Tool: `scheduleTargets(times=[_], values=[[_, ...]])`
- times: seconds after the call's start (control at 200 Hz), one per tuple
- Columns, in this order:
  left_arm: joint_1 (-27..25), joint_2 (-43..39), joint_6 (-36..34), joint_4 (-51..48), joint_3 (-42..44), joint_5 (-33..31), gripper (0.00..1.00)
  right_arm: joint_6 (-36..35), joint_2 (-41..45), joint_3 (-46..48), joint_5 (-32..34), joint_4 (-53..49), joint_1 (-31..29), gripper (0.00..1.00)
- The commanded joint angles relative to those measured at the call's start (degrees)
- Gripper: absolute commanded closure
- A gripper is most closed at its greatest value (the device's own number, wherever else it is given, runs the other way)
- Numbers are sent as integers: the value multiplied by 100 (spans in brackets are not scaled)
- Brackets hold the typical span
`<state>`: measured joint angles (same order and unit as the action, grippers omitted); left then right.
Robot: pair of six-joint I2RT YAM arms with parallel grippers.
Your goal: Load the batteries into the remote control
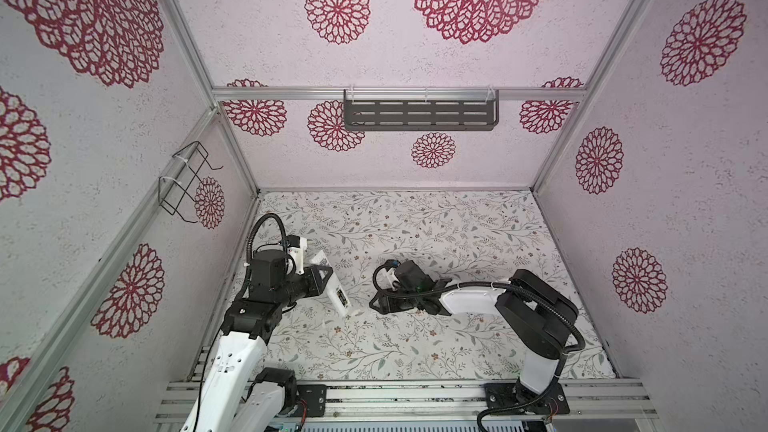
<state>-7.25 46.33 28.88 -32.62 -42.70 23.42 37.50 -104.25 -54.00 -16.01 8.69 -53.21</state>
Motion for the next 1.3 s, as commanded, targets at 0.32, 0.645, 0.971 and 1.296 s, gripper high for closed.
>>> scheduleTargets(times=[0.32, 0.645, 0.971, 1.296], values=[[-584, 1032, 704, 895, 497, 122, 100, -1096, 847, -50, 1335, -1840, -41, 41], [-826, 1942, 761, 1369, 806, 118, 100, -1606, 1160, -45, 1536, -2232, -14, 40], [-827, 2587, 829, 1450, 920, -41, 100, -1847, 1034, -148, 970, -2053, -47, 40], [-680, 2724, 945, 1417, 1152, -521, 82, -1807, 891, -272, 857, -1941, -111, 40]])
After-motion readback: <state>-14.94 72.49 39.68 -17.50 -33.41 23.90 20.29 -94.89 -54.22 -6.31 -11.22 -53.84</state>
